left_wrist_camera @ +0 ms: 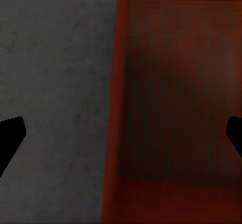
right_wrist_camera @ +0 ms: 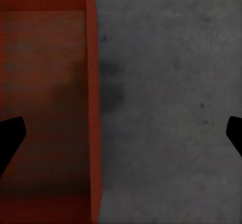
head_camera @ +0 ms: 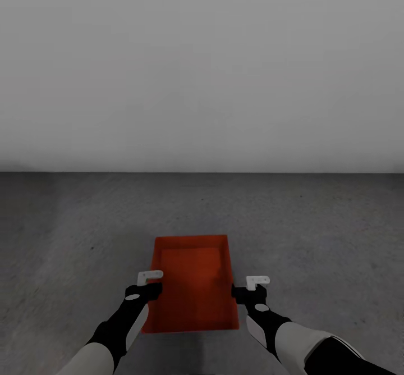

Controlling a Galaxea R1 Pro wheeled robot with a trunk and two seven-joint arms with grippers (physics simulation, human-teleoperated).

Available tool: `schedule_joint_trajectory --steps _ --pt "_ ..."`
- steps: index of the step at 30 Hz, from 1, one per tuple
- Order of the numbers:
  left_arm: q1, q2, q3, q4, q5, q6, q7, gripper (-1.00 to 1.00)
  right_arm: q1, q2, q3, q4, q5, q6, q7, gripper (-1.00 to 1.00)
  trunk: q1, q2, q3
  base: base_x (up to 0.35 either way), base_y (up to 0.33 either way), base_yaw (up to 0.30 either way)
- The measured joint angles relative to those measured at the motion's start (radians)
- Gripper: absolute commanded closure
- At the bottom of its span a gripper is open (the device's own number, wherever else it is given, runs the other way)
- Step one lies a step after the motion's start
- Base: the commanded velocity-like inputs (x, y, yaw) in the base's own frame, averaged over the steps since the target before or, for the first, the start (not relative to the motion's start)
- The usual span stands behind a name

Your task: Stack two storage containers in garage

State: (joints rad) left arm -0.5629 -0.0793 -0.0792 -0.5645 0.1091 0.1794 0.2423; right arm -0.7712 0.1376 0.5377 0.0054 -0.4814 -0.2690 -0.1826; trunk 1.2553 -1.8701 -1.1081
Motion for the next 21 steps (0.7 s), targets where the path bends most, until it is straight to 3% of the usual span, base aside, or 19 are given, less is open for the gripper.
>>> schedule_joint_trajectory --steps 21 --pt "0.000 0.000 0.001 0.002 0.000 0.000 0.000 -1.00 0.000 0.000 0.000 0.000 0.000 -0.001 0.000 -1.00 -0.081 0.147 0.066 0.000 0.000 0.000"
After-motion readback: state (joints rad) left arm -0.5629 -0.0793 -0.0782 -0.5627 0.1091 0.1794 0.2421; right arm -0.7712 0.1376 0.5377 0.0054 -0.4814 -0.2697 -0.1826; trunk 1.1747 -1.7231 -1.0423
